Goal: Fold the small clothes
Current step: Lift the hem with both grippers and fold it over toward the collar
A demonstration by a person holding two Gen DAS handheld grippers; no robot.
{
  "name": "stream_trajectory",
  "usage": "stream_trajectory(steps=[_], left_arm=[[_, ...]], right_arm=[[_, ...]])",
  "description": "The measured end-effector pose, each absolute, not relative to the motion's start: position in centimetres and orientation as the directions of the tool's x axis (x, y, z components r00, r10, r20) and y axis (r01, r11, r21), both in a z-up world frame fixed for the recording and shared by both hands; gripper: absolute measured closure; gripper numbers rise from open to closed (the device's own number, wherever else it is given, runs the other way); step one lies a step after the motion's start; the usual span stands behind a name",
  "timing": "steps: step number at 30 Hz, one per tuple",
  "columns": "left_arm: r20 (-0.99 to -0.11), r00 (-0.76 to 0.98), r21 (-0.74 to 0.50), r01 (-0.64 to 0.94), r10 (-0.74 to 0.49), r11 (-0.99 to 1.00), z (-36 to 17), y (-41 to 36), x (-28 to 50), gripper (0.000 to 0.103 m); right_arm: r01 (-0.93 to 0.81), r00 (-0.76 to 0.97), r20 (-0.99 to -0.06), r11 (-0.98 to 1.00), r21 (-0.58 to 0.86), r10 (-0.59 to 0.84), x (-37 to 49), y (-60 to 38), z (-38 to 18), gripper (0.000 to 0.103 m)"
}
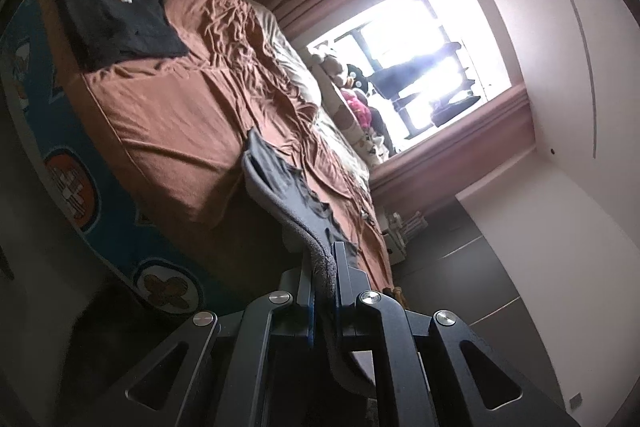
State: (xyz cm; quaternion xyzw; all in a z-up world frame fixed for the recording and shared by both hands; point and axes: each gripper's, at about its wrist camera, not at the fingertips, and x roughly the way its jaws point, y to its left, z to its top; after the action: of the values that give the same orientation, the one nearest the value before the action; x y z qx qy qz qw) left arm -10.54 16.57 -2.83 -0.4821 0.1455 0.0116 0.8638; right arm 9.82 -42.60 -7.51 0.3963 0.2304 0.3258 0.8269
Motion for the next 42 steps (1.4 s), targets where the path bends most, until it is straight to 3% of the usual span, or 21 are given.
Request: stream_trajectory(steps=[10, 26, 42], left_arm=[[-0.232, 0.966, -0.830, -0.133, -0.118, 0.541, -1.0, 17.2, -9.5, 0.097], [-0.265, 0.959, -0.820, -0.172, -0.096, 0.545, 1.7, 21.8, 1.3, 0.097], [-0.363, 0.930, -0.768, -0.259, -0.065, 0.586, 1.1, 24.5, 12.9, 0.097]], right_arm=[[-0.362, 0.693, -0.086, 0.449, 0.817, 0.716, 11.2, -43.0, -8.5, 0.101], [-0.359, 0.697, -0.070, 0.432, 0.828, 0.714, 23.5, -39.0, -5.7, 0.101], [-0.290, 0.687, -0.167, 0.477, 0.829, 0.707, 35.5, -34.3, -5.9, 0.101]])
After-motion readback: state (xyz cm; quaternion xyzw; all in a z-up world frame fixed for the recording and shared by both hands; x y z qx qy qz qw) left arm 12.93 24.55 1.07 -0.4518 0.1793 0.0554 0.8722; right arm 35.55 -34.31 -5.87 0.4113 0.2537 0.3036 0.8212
